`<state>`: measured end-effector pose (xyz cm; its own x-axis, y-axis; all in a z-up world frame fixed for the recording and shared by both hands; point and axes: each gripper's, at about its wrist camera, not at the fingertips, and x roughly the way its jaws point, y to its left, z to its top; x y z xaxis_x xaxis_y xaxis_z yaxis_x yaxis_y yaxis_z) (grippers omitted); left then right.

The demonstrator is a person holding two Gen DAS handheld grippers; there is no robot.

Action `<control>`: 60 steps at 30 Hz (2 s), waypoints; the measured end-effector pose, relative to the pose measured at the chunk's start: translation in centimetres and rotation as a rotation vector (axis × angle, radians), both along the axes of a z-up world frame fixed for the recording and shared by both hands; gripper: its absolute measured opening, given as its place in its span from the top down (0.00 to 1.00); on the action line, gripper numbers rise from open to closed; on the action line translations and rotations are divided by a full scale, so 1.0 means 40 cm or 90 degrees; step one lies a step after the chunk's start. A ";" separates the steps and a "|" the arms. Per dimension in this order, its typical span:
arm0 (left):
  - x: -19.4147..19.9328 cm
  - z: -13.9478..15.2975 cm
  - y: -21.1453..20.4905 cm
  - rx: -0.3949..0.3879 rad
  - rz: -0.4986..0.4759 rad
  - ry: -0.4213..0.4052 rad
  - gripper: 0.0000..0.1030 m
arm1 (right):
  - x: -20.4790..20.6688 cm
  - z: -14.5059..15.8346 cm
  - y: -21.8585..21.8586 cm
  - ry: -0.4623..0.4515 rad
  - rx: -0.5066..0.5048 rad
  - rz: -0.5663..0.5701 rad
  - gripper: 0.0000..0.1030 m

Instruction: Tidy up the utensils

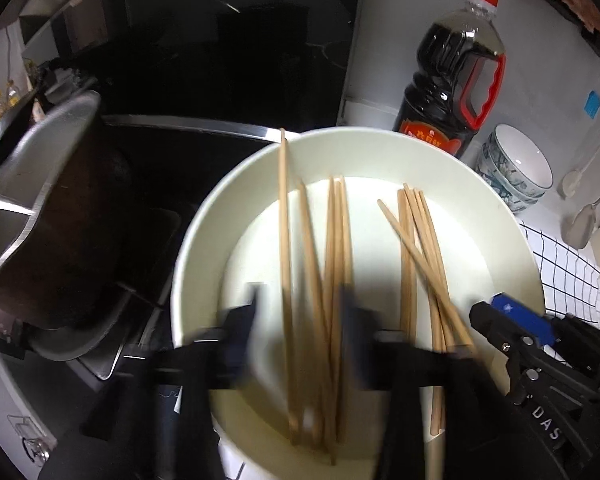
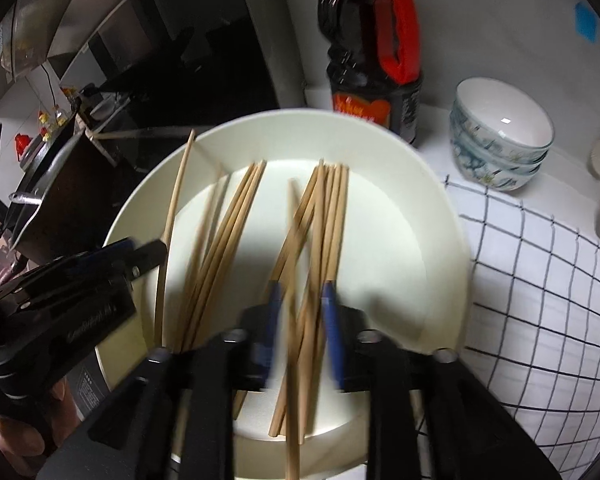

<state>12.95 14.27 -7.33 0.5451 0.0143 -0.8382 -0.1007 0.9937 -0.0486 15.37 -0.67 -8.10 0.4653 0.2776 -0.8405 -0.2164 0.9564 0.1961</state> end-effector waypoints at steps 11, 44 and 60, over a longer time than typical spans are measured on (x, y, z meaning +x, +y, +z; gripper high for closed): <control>-0.071 0.090 -0.006 0.023 0.013 -0.028 0.17 | -0.053 0.069 -0.034 -0.031 -0.007 -0.012 0.66; -0.196 0.226 -0.068 0.056 0.048 -0.041 0.12 | -0.175 0.213 -0.070 -0.075 -0.032 -0.031 0.46; -0.212 0.237 -0.063 0.054 0.057 -0.045 0.10 | -0.198 0.229 -0.073 -0.078 -0.042 -0.041 0.43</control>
<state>4.47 11.75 2.16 0.5961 0.1351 -0.7915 -0.1886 0.9817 0.0256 7.45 -3.60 1.06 0.5812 0.1903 -0.7912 -0.1723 0.9790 0.1089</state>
